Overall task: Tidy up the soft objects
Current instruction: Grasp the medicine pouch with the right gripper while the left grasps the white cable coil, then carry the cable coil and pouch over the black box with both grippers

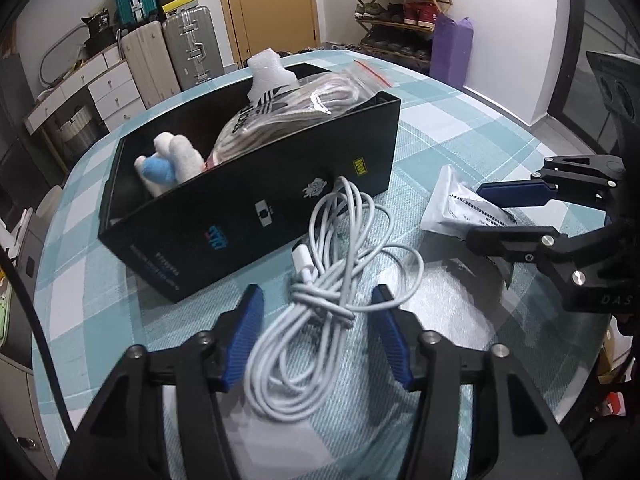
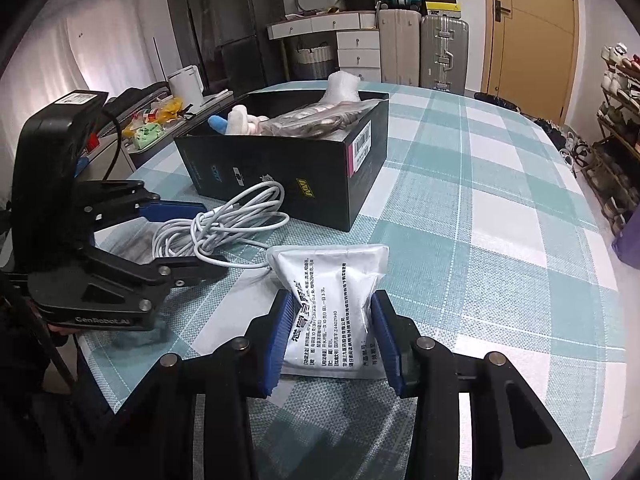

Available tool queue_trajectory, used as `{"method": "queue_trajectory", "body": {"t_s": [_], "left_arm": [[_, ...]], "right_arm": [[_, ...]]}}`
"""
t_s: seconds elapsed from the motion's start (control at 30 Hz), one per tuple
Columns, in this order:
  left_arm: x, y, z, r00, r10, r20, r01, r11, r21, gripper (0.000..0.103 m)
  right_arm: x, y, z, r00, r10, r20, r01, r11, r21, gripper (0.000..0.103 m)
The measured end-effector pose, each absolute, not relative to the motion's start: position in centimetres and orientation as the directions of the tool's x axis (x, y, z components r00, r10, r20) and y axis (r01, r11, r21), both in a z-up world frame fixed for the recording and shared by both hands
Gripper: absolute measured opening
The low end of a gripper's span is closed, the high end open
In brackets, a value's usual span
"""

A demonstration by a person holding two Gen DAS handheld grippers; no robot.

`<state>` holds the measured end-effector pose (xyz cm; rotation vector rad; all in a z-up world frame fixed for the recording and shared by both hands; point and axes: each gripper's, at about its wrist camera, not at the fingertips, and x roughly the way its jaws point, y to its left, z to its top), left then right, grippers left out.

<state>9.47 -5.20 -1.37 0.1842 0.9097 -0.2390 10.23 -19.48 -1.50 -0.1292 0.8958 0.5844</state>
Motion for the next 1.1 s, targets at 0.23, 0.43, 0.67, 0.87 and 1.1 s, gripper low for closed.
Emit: {"method": "queue_trajectory", "body": {"t_s": [0.23, 0.43, 0.67, 0.87, 1.1], "left_arm": [[8.5, -5.3, -0.6, 0.601, -0.175, -0.780, 0.302, 0.953, 0.019, 0.032], [7.4, -3.9, 1.0, 0.639, -0.175, -0.749, 0.267, 0.964, 0.004, 0.032], [6.4, -2.5, 3.2, 0.694, -0.148, -0.705, 0.214, 0.977, 0.006, 0.032], [5.8, -1.6, 5.2, 0.740, -0.123, -0.661, 0.176, 0.984, 0.014, 0.032], [5.9, -0.5, 6.7, 0.781, -0.096, -0.618, 0.129, 0.992, 0.009, 0.032]], "right_arm": [[9.9, -19.6, -1.0, 0.500, 0.443, -0.744, -0.539, 0.832, 0.133, 0.041], [9.3, -19.6, 0.2, 0.526, 0.465, -0.712, -0.552, 0.824, 0.130, 0.041], [8.1, -19.4, 2.0, 0.560, 0.501, -0.660, -0.574, 0.809, 0.127, 0.041], [7.5, -19.3, 4.2, 0.602, 0.534, -0.593, -0.587, 0.800, 0.125, 0.041], [7.4, -19.0, 6.5, 0.641, 0.559, -0.526, -0.593, 0.796, 0.124, 0.041]]}}
